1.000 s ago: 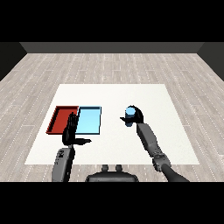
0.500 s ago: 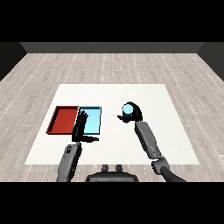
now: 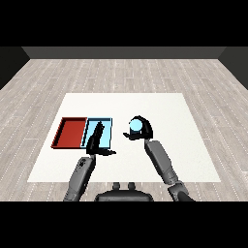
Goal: Pick the blue can and put it in the blue box
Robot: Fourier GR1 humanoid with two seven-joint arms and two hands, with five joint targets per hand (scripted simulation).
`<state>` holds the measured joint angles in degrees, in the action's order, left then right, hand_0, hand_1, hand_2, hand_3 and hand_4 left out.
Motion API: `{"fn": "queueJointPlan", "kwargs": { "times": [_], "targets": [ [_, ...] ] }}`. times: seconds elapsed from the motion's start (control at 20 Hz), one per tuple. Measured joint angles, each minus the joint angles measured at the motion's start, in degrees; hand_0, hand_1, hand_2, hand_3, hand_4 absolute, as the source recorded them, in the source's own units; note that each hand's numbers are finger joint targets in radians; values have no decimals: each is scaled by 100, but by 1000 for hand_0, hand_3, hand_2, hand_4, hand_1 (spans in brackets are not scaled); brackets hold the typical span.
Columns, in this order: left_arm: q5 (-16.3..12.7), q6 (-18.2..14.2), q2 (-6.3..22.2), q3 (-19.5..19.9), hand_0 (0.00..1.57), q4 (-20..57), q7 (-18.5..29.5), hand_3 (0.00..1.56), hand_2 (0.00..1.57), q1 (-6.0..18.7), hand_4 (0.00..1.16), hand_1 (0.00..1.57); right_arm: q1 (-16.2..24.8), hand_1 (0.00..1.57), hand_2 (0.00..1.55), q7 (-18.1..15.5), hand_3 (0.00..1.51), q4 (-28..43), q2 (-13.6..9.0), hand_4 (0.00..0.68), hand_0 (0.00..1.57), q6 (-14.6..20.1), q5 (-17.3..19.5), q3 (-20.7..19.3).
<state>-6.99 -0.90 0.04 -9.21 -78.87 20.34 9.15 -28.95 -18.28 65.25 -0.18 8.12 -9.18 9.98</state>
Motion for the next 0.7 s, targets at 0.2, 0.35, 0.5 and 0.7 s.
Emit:
{"fn": "queueJointPlan", "kwargs": {
  "times": [0.2,0.35,0.5,0.7],
  "targets": [
    [-87,-312,-2,-257,0,303,44,0,0,317,0,0,114,1426,1442,92,1408,247,10,669,1426,157,6,205],
    [-133,-438,-3,-430,0,477,71,0,0,446,0,0,99,1423,1447,160,1414,331,14,661,1423,239,-31,347],
    [-213,-618,-3,-583,0,596,-3,0,0,584,0,0,127,1416,1448,106,1415,349,-12,658,1416,185,-54,386],
    [-342,-813,-3,-806,0,903,-28,0,0,760,0,0,64,1406,1442,124,1406,383,5,666,1406,251,-78,505]
  ]
}}
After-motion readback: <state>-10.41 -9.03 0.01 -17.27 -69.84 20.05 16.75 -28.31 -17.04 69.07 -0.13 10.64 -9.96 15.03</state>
